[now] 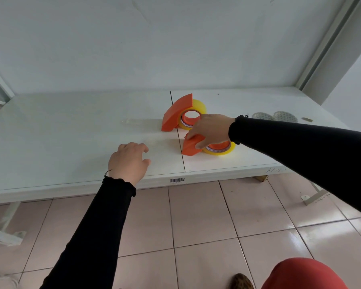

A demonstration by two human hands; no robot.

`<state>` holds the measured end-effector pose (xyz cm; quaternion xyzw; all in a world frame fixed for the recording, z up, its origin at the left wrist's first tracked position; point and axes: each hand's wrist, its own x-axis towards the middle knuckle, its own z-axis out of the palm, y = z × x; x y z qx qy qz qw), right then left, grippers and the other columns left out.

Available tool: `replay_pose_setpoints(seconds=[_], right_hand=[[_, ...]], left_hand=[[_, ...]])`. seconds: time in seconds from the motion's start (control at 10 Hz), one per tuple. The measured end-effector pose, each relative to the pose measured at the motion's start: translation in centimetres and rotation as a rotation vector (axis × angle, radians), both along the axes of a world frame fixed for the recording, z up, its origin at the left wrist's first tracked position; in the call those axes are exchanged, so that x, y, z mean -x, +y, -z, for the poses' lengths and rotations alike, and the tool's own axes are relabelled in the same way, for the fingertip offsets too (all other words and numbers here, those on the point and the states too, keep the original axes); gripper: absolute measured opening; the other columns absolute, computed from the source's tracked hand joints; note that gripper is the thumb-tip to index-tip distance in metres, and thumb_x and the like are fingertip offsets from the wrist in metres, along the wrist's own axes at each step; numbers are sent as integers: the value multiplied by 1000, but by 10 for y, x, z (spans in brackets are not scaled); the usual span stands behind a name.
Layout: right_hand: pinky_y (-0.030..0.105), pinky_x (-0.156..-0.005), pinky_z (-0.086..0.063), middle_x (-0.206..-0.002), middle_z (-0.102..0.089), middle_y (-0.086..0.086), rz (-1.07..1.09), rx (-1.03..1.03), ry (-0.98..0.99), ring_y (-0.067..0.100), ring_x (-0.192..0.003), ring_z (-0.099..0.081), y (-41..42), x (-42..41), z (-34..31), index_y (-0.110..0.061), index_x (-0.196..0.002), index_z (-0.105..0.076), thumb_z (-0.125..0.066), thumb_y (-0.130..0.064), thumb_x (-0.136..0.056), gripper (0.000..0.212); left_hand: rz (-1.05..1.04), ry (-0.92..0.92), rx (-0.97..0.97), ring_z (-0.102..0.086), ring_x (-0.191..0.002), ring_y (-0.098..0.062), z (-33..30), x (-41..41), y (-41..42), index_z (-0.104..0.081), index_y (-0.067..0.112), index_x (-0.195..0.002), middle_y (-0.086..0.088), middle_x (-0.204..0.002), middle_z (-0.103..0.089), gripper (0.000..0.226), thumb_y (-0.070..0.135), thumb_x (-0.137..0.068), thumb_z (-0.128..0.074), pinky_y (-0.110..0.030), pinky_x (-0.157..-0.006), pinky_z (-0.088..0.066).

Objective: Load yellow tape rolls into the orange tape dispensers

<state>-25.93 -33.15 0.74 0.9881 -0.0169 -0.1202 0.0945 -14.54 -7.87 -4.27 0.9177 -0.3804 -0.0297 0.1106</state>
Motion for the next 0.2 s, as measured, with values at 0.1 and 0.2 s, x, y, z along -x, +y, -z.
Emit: replay_pose_setpoints(seconds=[0.1,0.2], right_hand=[[45,-99,-43,-128,-64,-6,55,71,13,26,-122,-56,8,9,1,-38,-136,-56,-48,-58,-94,47],[63,-119,-16,-163,-32,-4,71,107,-5,28,-153,-24,17,20,0,-36,-151,-41,-44,-66,-95,64]], left_hand=[[18,0,6,-47,-128,-25,0,7,-1,-59,27,-129,1,-137,-58,36,33,-94,-54,-37,-92,-43],[49,2,25,-47,-129,-24,-1,11,0,-58,27,-130,2,-139,-56,37,34,-94,-53,-37,-93,-44]])
